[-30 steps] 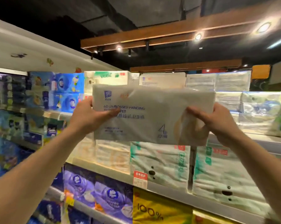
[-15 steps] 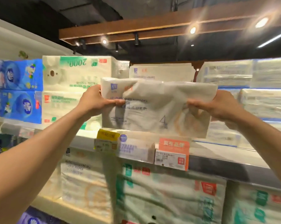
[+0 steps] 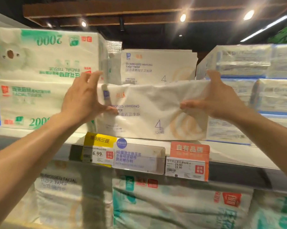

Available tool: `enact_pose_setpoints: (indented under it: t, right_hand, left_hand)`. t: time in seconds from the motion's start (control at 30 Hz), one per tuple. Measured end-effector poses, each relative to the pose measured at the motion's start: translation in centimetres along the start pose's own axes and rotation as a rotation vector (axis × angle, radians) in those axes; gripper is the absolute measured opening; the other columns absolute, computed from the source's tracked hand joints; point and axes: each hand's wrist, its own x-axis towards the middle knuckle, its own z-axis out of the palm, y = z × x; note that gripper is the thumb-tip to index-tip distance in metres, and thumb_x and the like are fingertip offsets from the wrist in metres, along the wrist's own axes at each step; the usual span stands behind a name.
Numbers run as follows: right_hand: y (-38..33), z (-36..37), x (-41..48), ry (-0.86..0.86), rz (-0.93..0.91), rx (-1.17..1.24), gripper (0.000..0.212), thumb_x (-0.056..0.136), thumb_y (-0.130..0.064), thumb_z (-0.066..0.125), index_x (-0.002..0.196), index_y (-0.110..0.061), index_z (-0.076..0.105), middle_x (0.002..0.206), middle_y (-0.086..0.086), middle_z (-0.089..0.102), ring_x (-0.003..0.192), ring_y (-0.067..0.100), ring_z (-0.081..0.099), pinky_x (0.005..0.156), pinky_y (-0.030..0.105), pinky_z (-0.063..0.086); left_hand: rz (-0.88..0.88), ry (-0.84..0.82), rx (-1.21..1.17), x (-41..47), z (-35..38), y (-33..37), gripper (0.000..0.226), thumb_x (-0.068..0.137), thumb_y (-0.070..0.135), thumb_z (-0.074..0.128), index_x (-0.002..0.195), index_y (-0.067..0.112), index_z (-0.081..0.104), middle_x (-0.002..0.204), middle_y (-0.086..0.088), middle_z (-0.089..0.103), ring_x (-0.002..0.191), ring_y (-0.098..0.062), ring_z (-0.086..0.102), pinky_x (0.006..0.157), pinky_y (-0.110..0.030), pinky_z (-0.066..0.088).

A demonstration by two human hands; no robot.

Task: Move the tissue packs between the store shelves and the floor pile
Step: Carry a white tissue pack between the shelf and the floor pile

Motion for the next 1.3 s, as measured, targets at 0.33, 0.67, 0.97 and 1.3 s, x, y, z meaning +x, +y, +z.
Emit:
enact_pose_setpoints:
  t: [0.33,0.67,0.97,1.3]
  right_hand:
    - [0.5,2.1,1.2,0.011,-0.029,-0.733,0.11,0.062,-0.093,0.052,0.149,-0.029,0.032,0.165,0.011,0.011,0.152,0.042,0.008,0.117,0.066,0.017]
    - [-1.8,0.7,-3.5,0.081,0.006,-0.525,0.109,0.069,-0.084,0.054,0.154,-0.023,0.022,0.164,0.01,0.02,0.151,0.037,0.019,0.12,0.064,0.018]
    - [-8.5,-1.4,-21.0,-0.002,0.08,-0.298,0.072,0.086,-0.062,0.066,0.14,-0.016,0.053,0.142,0.008,0.055,0.128,0.027,0.051,0.102,0.038,0.041]
    - [-6.6,-3.3,-44.4,-0.123,0.567,-0.206,0.07,0.084,-0.064,0.064,0.141,-0.023,0.056,0.146,0.0,0.056,0.136,0.019,0.049,0.105,0.029,0.038]
  left_hand:
    - [0.32,-0.14,0.218,2.5,1.6,-1.4,0.113,0.055,0.079,0.07,0.15,0.027,0.039,0.158,-0.004,0.036,0.153,-0.03,0.012,0.123,-0.057,0.0]
    - [0.332,-0.124,0.127,-0.5,-1.3,-1.6,0.11,0.063,0.074,0.072,0.152,0.022,0.034,0.159,-0.011,0.034,0.151,-0.033,0.02,0.123,-0.056,0.011]
    - [0.506,-0.28,-0.164,-10.2,-7.4,-1.0,0.104,0.064,0.077,0.057,0.147,0.016,0.045,0.145,-0.014,0.052,0.133,-0.034,0.046,0.115,-0.047,0.031]
    - [0.742,-0.627,-0.533,-26.8,-6.7,6.0,0.099,0.071,0.081,0.055,0.147,0.019,0.046,0.145,-0.009,0.054,0.13,-0.03,0.052,0.109,-0.042,0.039]
